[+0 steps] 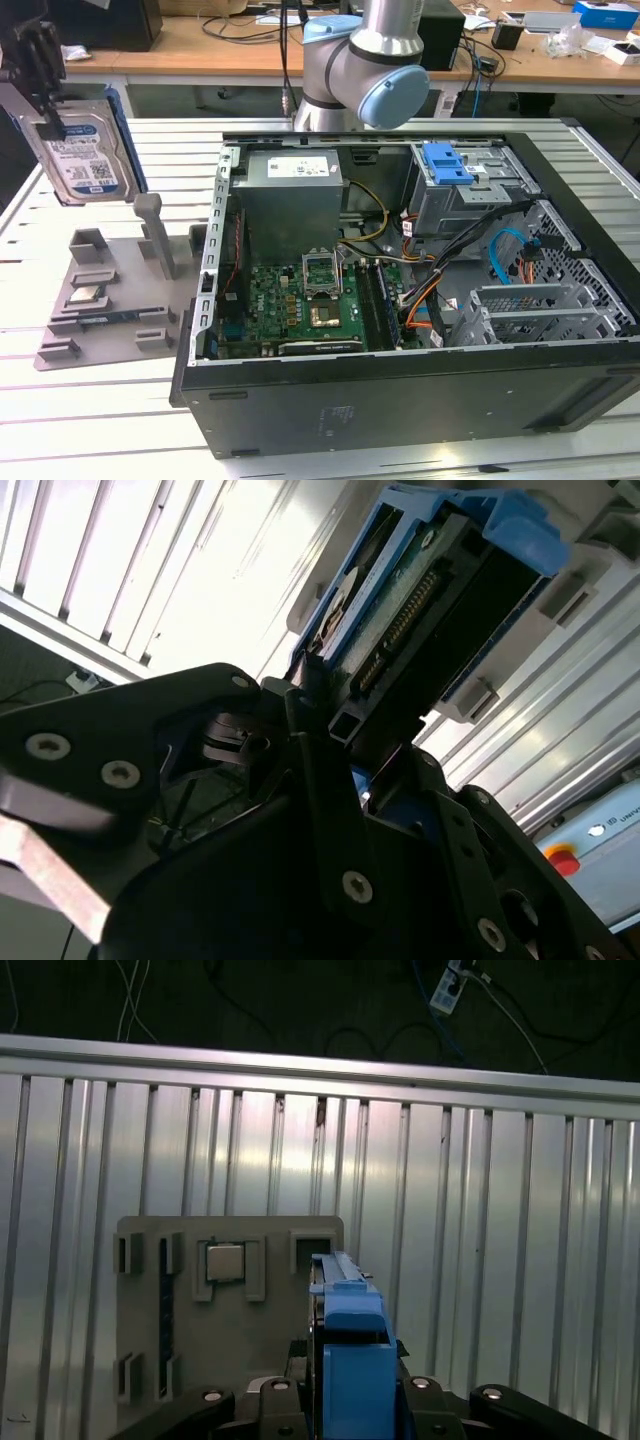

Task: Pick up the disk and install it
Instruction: 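Pick up the disk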

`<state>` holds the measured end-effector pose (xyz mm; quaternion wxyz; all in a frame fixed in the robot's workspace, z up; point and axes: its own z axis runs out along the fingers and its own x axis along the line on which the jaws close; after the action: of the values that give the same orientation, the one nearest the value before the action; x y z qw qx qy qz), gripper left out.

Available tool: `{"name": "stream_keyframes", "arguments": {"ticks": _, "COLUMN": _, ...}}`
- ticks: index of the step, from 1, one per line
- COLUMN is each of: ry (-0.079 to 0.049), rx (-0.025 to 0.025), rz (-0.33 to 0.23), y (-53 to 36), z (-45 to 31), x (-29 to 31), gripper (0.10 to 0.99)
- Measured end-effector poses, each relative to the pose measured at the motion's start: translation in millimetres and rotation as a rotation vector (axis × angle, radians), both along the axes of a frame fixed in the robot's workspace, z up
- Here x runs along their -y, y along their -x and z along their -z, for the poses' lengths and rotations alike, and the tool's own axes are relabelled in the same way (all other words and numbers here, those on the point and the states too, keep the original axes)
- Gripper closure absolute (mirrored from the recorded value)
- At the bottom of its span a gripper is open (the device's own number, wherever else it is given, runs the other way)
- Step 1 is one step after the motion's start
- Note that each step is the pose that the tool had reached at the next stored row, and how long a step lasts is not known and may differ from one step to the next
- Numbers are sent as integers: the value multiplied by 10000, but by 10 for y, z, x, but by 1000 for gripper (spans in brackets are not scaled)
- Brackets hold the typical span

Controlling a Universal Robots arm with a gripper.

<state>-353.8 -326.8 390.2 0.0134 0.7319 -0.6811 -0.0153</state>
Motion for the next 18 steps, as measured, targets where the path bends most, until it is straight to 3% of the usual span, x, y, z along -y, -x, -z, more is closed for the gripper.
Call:
{"name": "stream_keyframes", "arguments": {"ticks": 12, "ry": -1, "rx": 1, "rz": 0, "y": 0, "z": -261, "x": -17, "gripper": 718}}
{"name": "stream_keyframes", "arguments": {"ticks": 18, "ry": -1, "rx": 1, "rz": 0, "y": 0, "z": -354, "x": -22, "gripper": 718}}
